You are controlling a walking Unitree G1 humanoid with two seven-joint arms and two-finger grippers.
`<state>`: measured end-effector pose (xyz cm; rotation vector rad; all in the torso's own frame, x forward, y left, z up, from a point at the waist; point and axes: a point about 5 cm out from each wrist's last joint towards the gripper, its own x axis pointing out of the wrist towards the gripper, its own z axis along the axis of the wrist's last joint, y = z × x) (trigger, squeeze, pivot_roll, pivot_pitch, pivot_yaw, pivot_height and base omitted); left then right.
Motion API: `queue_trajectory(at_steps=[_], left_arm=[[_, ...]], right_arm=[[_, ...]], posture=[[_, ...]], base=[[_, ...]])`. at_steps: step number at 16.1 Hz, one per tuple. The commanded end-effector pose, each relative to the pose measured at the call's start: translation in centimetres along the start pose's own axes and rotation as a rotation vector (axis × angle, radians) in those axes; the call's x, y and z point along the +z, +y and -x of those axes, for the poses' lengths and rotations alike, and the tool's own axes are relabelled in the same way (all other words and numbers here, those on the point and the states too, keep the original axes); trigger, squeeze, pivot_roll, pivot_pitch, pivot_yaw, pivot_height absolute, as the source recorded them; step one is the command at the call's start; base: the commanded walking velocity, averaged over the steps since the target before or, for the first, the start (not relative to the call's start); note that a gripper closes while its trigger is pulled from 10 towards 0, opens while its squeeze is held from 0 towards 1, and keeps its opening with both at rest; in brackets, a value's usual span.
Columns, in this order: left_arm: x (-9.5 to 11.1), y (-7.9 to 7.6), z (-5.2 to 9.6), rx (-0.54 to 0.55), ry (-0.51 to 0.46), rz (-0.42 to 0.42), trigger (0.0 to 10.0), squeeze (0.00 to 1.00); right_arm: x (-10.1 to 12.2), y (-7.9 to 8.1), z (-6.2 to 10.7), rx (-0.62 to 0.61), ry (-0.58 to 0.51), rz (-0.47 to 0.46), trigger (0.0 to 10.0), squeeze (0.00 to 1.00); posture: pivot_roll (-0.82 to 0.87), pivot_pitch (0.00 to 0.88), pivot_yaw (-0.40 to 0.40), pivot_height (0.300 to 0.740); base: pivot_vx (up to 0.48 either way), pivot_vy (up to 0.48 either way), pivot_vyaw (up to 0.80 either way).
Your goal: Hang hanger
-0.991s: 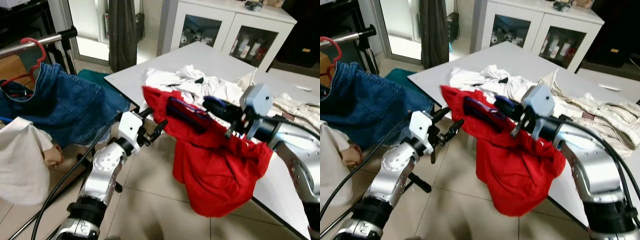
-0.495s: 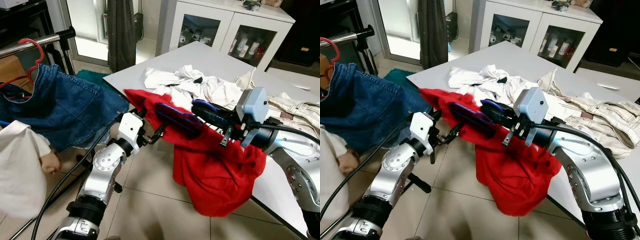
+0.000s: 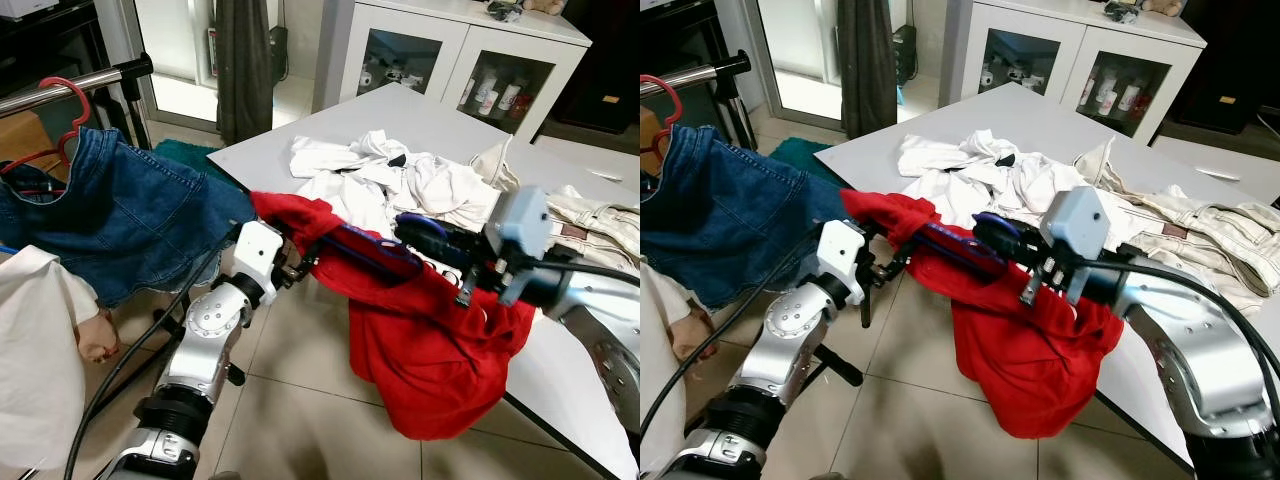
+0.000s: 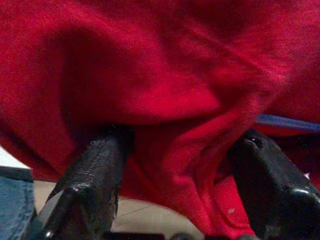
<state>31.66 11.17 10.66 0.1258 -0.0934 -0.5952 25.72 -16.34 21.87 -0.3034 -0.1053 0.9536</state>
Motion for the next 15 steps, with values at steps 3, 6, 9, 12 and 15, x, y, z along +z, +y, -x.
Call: queue_trajectory(at_steps=[3, 6, 9, 12, 15], left_arm=[[0.7, -0.6, -0.4, -0.049, -0.042, 0.004, 0.0, 0.0], [0.8, -0.9, -0.2, -0.074, -0.054, 0.023, 0.0, 0.0], [0.9, -0.9, -0.2, -0.073, -0.062, 0.039, 0.0, 0.0], [0.9, -0.6, -0.2, -0.06, -0.065, 0.039, 0.0, 0.0], [1.0, -0.5, -0.2, -0.051, -0.063, 0.039, 0.0, 0.0]], right_arm=[[-0.7, -0.8, 0.3, -0.053, 0.092, 0.075, 0.0, 0.0], [-1.6, -1.8, 0.5, -0.113, 0.185, 0.137, 0.0, 0.0], [-1.3, -2.1, 0.5, -0.119, 0.191, 0.159, 0.0, 0.0], [-1.5, -2.2, 1.1, -0.089, 0.221, 0.21, 0.0, 0.0], [-2.1, -2.3, 2.3, -0.057, 0.285, 0.256, 0.0, 0.0]], posture=[[-0.01, 0.0, -0.066, 0.74], [-0.01, 0.0, -0.067, 0.74], [-0.01, 0.0, -0.072, 0.74], [0.0, 0.0, -0.074, 0.74], [-0.01, 0.0, -0.073, 0.74]], base=[[0.0, 0.0, 0.0], [0.0, 0.0, 0.0], [0.0, 0.0, 0.0], [0.0, 0.0, 0.0], [0.0, 0.0, 0.0]])
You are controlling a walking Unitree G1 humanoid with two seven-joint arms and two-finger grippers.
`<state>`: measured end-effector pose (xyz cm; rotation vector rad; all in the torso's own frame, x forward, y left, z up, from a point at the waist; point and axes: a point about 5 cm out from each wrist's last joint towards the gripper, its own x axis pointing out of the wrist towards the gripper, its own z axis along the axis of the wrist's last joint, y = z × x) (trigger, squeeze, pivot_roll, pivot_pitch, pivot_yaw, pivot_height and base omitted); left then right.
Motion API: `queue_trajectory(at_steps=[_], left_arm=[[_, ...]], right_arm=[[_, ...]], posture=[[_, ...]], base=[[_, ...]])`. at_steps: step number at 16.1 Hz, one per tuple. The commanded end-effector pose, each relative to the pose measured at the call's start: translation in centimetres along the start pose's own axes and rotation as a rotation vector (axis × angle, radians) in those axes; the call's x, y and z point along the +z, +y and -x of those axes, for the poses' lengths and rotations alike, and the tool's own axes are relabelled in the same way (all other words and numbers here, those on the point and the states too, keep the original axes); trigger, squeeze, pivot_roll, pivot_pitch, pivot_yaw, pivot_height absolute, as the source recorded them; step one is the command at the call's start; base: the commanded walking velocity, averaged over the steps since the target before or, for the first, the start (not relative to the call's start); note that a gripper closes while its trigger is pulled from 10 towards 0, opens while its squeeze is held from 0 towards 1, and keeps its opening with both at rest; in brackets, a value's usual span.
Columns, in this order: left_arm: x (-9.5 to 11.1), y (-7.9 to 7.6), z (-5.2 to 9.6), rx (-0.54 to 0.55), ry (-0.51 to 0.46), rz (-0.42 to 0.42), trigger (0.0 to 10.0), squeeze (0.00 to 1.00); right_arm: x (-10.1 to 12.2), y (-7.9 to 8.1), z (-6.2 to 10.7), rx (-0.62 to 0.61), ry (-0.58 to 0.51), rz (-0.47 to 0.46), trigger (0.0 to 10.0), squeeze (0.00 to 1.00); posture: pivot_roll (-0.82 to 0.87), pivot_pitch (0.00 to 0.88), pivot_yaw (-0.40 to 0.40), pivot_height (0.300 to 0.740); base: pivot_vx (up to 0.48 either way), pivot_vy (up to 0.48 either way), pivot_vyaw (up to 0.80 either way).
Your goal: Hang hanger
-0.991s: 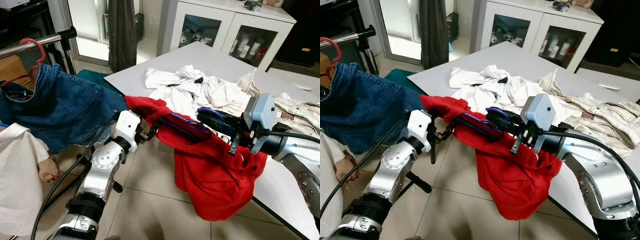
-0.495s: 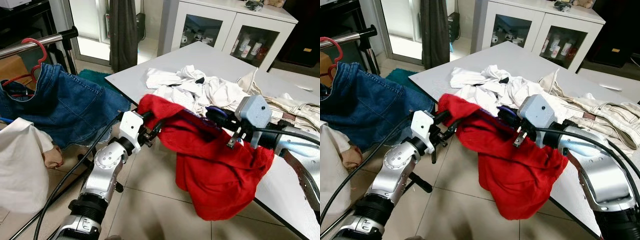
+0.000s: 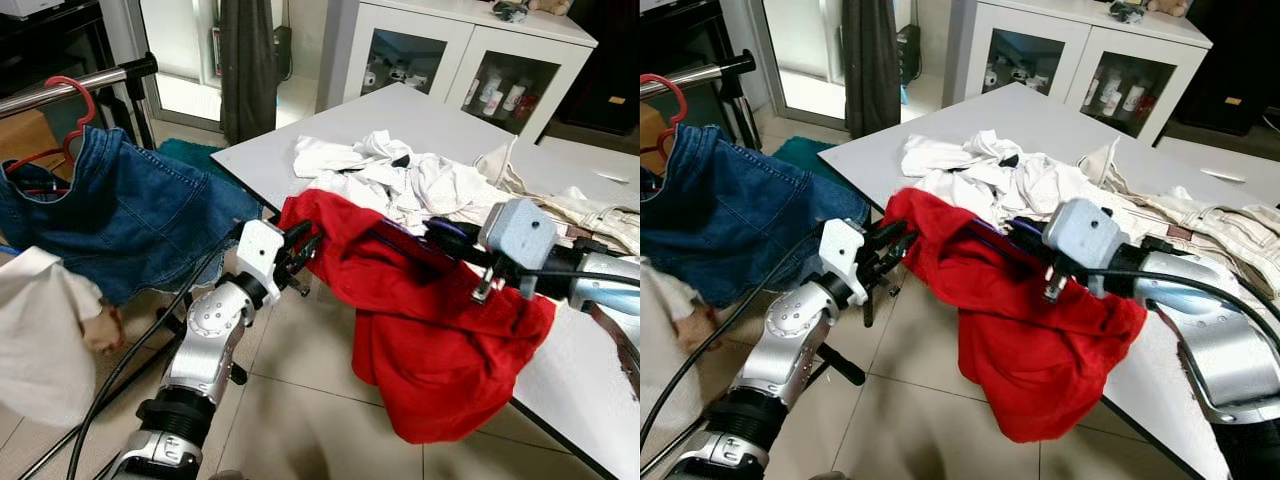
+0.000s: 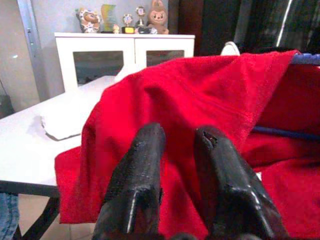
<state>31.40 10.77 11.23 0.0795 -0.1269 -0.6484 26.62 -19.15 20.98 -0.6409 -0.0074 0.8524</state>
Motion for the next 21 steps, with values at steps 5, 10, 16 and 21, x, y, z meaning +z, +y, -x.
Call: queue_trajectory(at_steps=[5, 10, 16, 21], left_arm=[[0.1, -0.8, -0.3, -0.024, -0.009, 0.007, 0.0, 0.0], [0.3, -1.6, 0.1, -0.128, -0.028, -0.062, 10.0, 1.0], [0.2, -1.5, 0.5, -0.143, -0.039, -0.114, 10.0, 1.0], [0.1, -0.1, 0.2, 0.004, -0.022, -0.092, 10.0, 1.0]], right_arm=[[0.2, -0.5, 0.1, -0.019, 0.011, 0.008, 0.0, 0.0], [1.8, 0.1, -1.0, -0.01, -0.067, -0.011, 0.0, 0.0], [2.7, -0.3, -1.7, -0.066, -0.1, -0.015, 0.0, 0.0], [3.6, -0.2, -1.7, -0.062, -0.136, -0.007, 0.0, 0.0]], posture=[[-0.01, 0.0, -0.071, 0.74], [-0.01, 0.0, -0.071, 0.74], [-0.01, 0.0, -0.07, 0.74], [-0.01, 0.0, -0.073, 0.74]], base=[[0.0, 0.0, 0.0], [0.0, 0.0, 0.0], [0.0, 0.0, 0.0], [0.0, 0.0, 0.0]])
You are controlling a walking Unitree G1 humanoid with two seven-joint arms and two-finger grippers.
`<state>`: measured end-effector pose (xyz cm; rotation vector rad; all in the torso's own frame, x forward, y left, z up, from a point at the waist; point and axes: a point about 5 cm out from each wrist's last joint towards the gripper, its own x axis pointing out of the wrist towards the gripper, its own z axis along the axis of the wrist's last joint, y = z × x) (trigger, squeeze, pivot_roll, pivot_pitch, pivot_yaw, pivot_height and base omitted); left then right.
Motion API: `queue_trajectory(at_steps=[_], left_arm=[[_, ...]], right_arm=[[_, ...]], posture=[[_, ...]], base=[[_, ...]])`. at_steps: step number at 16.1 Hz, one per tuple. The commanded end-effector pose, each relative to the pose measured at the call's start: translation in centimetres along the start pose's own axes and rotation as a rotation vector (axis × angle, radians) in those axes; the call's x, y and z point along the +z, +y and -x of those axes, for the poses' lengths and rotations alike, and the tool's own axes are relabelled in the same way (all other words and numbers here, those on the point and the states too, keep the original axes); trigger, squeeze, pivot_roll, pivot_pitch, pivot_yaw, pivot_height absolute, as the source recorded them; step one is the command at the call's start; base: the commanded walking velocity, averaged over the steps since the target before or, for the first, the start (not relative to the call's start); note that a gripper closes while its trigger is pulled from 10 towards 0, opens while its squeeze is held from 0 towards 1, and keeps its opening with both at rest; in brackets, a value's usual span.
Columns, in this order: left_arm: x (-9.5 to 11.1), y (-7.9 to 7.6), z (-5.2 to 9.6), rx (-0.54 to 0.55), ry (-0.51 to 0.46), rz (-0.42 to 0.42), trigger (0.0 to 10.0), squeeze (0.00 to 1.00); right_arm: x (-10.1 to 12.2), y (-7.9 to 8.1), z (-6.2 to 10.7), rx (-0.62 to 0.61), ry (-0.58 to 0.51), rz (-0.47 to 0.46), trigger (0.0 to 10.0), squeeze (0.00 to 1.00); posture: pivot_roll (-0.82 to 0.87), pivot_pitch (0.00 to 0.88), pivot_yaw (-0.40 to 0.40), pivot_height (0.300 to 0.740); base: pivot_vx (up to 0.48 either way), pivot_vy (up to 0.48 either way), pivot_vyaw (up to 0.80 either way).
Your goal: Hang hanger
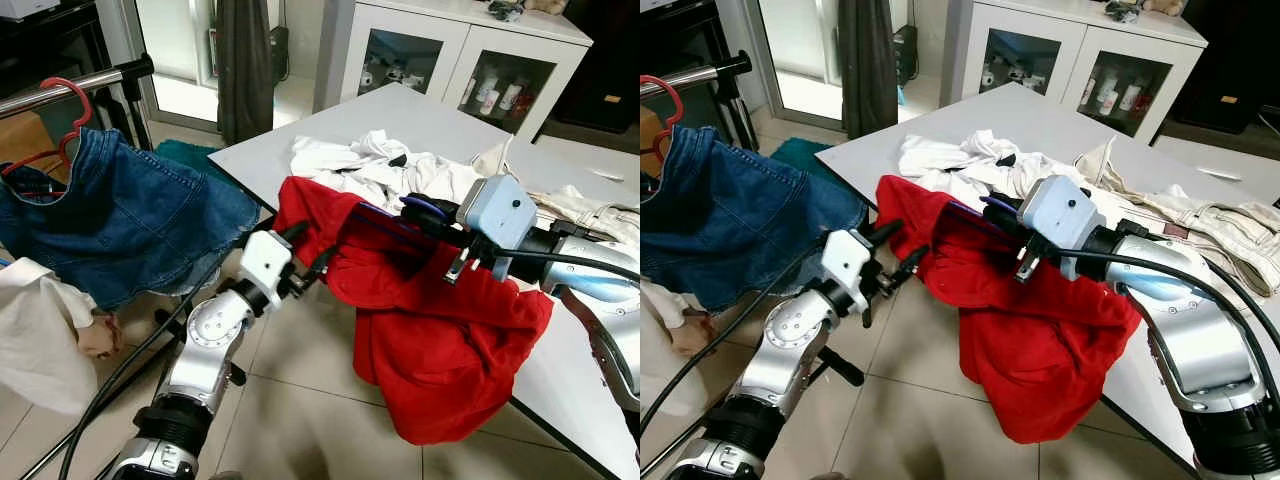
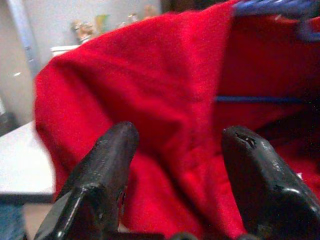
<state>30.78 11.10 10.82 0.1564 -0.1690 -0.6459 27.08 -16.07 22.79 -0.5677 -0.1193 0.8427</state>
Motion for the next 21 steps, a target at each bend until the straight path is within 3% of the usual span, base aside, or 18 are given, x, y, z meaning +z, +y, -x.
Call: queue_trajectory(at_steps=[1, 4, 5, 10, 18, 19, 20, 21], left_arm=[[0.3, 0.2, -0.6, -0.005, 0.005, 0.009, 10.0, 1.0], [0.4, 0.3, -0.9, 0.001, 0.01, 0.002, 10.0, 1.0], [0.3, 0.1, -1.0, -0.011, 0.016, -0.002, 10.0, 0.0], [0.1, -0.2, -1.5, -0.03, 0.037, -0.043, 10.0, 0.0], [0.1, 0.9, -2.1, 0.035, 0.073, -0.102, 10.0, 0.0], [0.2, 0.9, -2.2, 0.029, 0.07, -0.105, 9.6, 0.0], [0.3, 0.7, -2.2, 0.014, 0.056, -0.095, 0.0, 0.0], [0.3, 0.6, -2.2, 0.003, 0.047, -0.089, 0.0, 0.0]], right_arm=[[1.0, -0.2, 0.3, -0.002, -0.034, 0.016, 0.0, 0.0], [1.9, 0.5, 0.3, 0.026, -0.081, 0.017, 0.0, 0.0], [2.0, 0.7, 0.3, 0.03, -0.086, 0.017, 0.0, 0.0], [2.5, 1.6, 0.3, 0.075, -0.105, 0.018, 0.0, 0.0], [3.4, 2.3, 0.4, 0.133, -0.149, -0.011, 0.0, 0.0], [3.3, 2.3, 0.5, 0.135, -0.146, -0.014, 0.0, 0.0], [3.2, 2.3, 0.5, 0.135, -0.138, -0.015, 0.0, 0.0], [3.1, 2.3, 0.5, 0.134, -0.129, -0.014, 0.0, 0.0]], posture=[[-0.01, 0.0, -0.073, 0.74], [-0.01, 0.0, -0.075, 0.74], [-0.01, 0.0, -0.075, 0.74], [-0.02, 0.0, -0.07, 0.74], [-0.01, 0.0, -0.067, 0.74], [-0.01, 0.0, -0.067, 0.74], [-0.01, 0.0, -0.068, 0.74], [-0.01, 0.0, -0.069, 0.74]], base=[[0.0, 0.0, 0.0], [0.0, 0.0, 0.0], [0.0, 0.0, 0.0], [0.0, 0.0, 0.0], [0.0, 0.0, 0.0], [0.0, 0.0, 0.0], [0.0, 0.0, 0.0], [0.0, 0.0, 0.0]])
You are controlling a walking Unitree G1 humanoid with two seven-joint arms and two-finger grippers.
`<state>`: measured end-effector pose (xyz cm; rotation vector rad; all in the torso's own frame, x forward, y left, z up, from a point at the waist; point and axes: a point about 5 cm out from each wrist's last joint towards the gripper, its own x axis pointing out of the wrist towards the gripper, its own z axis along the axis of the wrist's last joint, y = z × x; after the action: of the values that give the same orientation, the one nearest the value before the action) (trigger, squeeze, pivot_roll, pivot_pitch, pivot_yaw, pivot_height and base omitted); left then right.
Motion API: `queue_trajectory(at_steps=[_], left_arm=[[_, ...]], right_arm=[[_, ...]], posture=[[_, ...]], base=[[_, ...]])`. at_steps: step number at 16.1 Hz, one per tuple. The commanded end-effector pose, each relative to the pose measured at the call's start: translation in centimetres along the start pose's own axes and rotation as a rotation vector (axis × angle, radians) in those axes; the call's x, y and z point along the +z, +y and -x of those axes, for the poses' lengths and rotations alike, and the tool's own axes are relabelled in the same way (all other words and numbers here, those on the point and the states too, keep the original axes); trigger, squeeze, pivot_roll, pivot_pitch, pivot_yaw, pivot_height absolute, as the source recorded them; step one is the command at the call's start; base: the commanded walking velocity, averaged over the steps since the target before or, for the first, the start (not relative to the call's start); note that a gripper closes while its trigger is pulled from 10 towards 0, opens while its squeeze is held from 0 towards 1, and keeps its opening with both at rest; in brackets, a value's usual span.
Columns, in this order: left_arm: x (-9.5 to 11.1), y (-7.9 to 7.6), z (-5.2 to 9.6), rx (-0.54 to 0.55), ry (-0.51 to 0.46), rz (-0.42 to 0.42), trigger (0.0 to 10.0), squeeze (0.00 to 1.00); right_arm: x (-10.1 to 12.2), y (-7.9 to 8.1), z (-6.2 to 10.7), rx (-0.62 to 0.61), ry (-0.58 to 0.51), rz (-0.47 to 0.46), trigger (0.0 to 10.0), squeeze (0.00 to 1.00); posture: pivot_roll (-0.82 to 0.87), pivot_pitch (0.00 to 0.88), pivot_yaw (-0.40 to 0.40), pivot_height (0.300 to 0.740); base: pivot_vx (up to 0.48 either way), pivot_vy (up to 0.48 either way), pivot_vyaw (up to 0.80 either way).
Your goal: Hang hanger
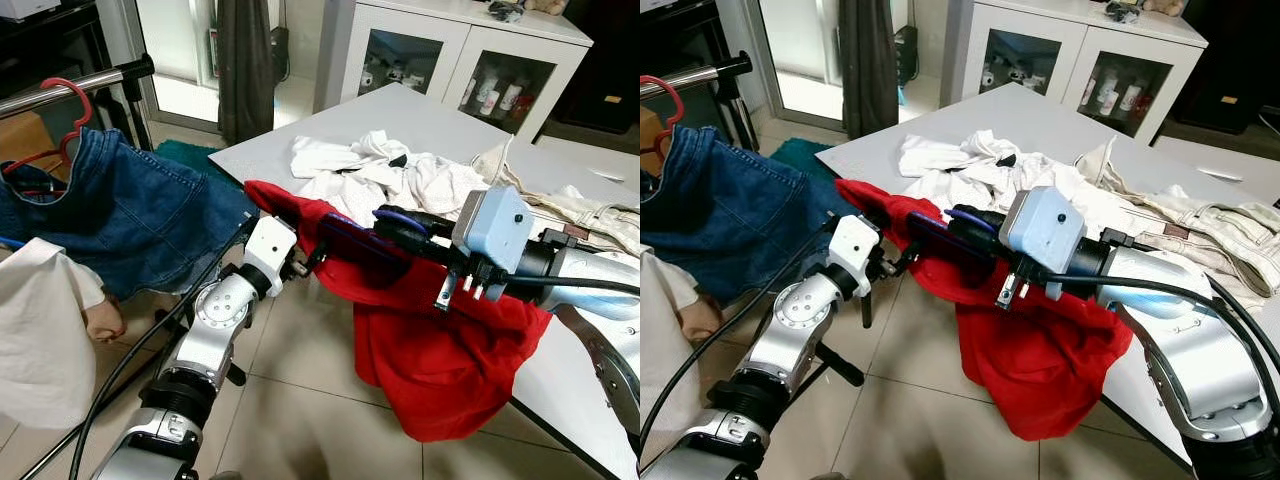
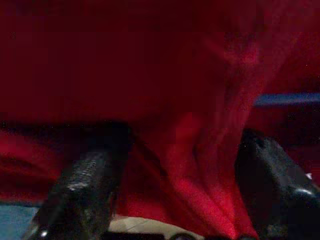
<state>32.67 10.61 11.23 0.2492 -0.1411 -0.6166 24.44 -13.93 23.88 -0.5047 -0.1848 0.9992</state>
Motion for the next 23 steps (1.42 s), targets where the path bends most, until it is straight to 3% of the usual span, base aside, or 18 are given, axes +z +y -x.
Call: queue_trajectory(at_steps=[1, 8, 16, 23], left_arm=[[0.6, -0.6, -0.3, -0.039, -0.037, -0.004, 0.0, 0.0], [0.9, -0.7, -0.1, -0.052, -0.084, 0.029, 0.0, 0.0], [0.9, 0.6, 0.1, 0.002, -0.082, 0.022, 0.0, 0.0], [1.1, 2.9, 0.2, 0.14, -0.061, -0.033, 0.0, 0.0]], right_arm=[[-0.1, 0.0, 0.3, 0.005, 0.023, 0.016, 0.0, 0.0], [-2.3, -1.7, 0.8, -0.1, 0.192, 0.034, 0.0, 0.0], [-2.1, -2.4, 1.3, -0.111, 0.192, 0.042, 0.0, 0.0], [-1.6, -2.1, 2.1, -0.074, 0.149, 0.034, 0.0, 0.0]], posture=[[-0.01, 0.0, -0.071, 0.74], [-0.01, 0.0, -0.077, 0.74], [-0.01, 0.0, -0.077, 0.74], [-0.01, 0.0, -0.072, 0.74]], base=[[0.0, 0.0, 0.0], [0.0, 0.0, 0.0], [0.0, 0.0, 0.0], [0.0, 0.0, 0.0]])
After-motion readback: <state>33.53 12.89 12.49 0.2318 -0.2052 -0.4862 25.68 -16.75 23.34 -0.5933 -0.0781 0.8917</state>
